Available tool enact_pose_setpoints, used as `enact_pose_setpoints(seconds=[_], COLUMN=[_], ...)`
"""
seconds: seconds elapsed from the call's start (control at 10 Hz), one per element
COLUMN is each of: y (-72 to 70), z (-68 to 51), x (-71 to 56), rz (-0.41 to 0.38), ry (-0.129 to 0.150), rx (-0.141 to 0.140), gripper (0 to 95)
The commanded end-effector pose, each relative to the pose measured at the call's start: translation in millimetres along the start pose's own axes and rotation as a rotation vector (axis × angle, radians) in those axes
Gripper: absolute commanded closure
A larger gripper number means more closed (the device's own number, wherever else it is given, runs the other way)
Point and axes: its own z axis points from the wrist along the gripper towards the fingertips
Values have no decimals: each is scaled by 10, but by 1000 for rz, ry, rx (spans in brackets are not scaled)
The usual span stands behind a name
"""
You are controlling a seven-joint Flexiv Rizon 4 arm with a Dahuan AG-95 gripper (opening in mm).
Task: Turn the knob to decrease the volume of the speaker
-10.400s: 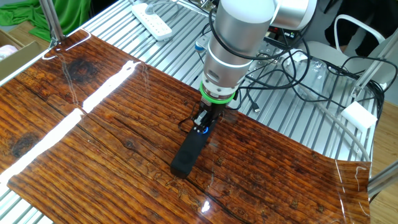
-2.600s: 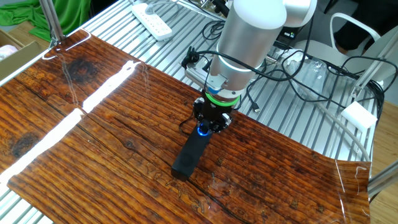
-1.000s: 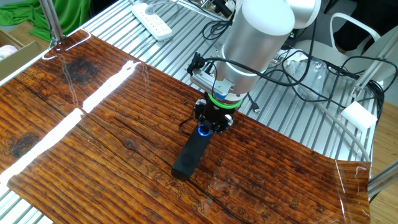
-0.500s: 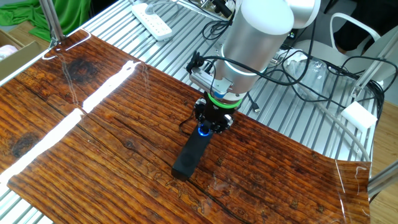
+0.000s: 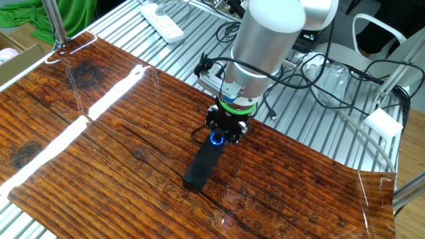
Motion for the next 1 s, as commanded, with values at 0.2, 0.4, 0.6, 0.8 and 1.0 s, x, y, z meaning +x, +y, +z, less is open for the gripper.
enact_pose_setpoints(seconds=[0.2,0.4,0.6,0.8,1.0], y=[-8,-8,-10,-10,-11], z=[1,2,3,3,-3], x=[1,3,7,8,14], rz=[5,15,23,24,27], ry=[2,3,2,0,0], rx=[-6,-19,-24,-22,-22], gripper=[570,570,380,380,380])
